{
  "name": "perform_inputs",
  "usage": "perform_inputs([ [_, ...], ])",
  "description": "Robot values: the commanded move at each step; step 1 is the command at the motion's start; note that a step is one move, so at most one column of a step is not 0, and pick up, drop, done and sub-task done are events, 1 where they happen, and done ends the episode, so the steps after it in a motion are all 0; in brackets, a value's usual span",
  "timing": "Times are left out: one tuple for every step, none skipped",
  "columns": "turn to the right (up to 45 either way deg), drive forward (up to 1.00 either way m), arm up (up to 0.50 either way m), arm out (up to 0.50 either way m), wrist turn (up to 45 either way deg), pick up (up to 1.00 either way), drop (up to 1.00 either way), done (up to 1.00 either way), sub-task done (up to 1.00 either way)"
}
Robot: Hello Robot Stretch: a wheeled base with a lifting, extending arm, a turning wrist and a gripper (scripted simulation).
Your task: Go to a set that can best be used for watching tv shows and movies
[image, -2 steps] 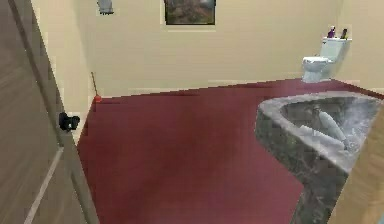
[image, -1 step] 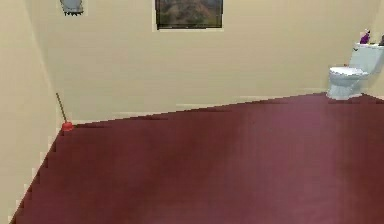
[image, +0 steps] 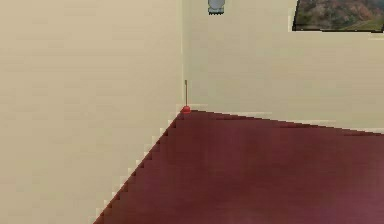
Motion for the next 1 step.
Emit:
perform_inputs([
  [0.0,0.05,0.00,0.00,0.0,0.00,0.00,0.00,0.00],
])
